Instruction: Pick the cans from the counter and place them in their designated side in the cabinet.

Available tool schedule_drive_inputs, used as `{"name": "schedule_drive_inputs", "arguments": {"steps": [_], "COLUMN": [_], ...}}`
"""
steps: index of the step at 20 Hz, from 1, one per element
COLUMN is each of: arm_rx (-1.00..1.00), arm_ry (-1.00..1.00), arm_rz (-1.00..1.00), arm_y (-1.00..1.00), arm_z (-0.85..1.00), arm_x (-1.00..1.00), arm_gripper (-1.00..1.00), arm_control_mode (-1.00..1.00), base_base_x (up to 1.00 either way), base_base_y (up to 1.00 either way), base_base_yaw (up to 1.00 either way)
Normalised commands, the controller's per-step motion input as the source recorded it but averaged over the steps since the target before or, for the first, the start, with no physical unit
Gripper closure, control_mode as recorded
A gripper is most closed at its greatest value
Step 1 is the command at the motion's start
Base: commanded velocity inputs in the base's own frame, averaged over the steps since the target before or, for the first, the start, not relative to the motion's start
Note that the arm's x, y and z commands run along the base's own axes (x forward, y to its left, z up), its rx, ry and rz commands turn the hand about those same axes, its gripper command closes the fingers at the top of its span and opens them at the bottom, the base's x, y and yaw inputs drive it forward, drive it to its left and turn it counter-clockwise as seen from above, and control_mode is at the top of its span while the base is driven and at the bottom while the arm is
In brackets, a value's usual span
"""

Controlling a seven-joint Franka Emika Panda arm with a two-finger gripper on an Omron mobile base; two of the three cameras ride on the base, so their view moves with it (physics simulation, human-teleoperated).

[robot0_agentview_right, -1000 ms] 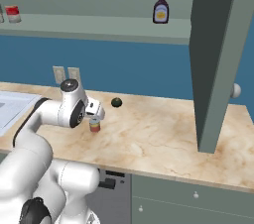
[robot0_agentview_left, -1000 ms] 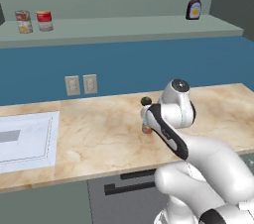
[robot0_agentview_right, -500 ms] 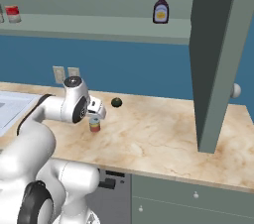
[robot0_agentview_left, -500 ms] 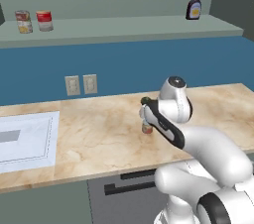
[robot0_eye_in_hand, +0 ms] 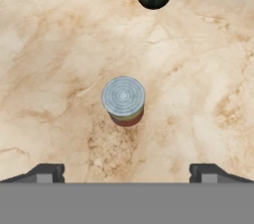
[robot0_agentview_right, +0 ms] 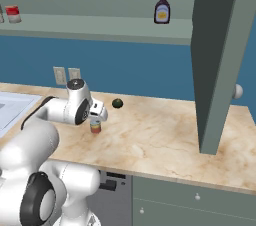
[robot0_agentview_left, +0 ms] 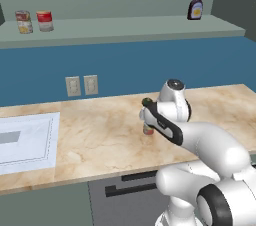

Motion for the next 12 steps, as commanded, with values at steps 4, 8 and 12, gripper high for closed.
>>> {"name": "schedule_drive_inputs", "arguments": {"steps": [4, 8, 12], "arm_rx": [0.00, 0.00, 0.00], "arm_ry": [0.00, 0.00, 0.00], "arm_rz": [0.00, 0.00, 0.00], "arm_y": [0.02, 0.00, 0.00], "arm_z": [-0.15, -0.11, -0.12], "arm_x": [0.12, 0.15, 0.16], "arm_gripper": [-1.00, -1.00, -1.00], "arm_control_mode": [-1.00, -1.00, -1.00], "base_base_x": [0.00, 0.00, 0.00], "base_base_y": [0.00, 0.00, 0.00], "base_base_yaw": [0.00, 0.00, 0.00]}}
